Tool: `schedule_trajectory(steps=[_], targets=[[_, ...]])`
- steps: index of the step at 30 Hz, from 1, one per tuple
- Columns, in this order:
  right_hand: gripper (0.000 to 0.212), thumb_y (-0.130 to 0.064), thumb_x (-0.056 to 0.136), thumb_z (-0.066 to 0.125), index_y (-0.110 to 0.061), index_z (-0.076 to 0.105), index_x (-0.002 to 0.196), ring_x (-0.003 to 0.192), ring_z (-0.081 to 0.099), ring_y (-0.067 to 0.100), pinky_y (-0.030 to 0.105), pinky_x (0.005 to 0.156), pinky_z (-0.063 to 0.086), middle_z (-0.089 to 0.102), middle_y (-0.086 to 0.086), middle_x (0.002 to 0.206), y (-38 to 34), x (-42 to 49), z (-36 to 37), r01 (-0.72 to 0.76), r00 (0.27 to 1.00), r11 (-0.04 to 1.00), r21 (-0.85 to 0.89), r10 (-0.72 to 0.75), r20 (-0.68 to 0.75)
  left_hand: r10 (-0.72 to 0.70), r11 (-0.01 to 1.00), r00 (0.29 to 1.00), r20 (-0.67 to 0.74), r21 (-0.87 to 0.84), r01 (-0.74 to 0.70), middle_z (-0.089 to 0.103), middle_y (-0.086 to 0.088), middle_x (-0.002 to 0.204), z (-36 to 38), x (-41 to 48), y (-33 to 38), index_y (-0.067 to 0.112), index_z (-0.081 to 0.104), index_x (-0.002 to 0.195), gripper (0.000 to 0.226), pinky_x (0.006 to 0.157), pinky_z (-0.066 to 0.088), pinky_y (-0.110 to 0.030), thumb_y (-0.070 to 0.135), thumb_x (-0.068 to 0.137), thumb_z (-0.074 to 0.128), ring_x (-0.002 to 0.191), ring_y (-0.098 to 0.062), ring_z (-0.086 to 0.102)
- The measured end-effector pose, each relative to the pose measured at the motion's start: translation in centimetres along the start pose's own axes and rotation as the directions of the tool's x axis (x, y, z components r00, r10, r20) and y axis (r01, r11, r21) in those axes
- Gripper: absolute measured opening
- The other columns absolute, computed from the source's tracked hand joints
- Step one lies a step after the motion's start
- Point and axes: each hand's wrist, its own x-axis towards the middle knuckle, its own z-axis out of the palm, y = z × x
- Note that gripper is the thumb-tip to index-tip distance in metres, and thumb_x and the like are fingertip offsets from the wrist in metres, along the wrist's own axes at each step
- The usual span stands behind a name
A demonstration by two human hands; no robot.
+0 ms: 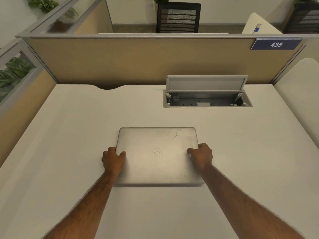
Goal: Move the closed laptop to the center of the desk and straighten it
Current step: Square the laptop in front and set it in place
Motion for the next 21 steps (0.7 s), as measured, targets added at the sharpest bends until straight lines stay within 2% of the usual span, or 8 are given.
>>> schedule_trajectory(steps=[9,21], targets=[[0.043,-0.026,0.071,0.071,-0.013,0.064,0.111,0.109,0.061,0.035,0.049,0.092,0.056,0.066,0.010,0.115,0.4,0.3,0.0,0.010,1.000,0.999,0.040,-0.011,0.004,0.043,0.989,0.999,-0.002,0.142,-0.042,0.047,-0.026,0.135,0.3,-1.0,0.0,0.003,0.048,0.138,0.057,0.105,0.041,-0.052,0.033,0.091,0.061,0.127,-0.045,0.044],[0.046,-0.025,0.074,0.072,-0.013,0.064,0.118,0.112,0.062,0.035,0.049,0.096,0.054,0.068,0.012,0.118,0.7,0.6,0.0,0.023,1.000,0.998,0.052,-0.023,0.000,0.028,0.982,0.999,0.025,0.187,-0.032,0.046,-0.024,0.138,-0.1,-1.2,0.2,0.005,0.044,0.142,0.063,0.104,0.042,-0.050,0.038,0.091,0.060,0.129,-0.043,0.042]])
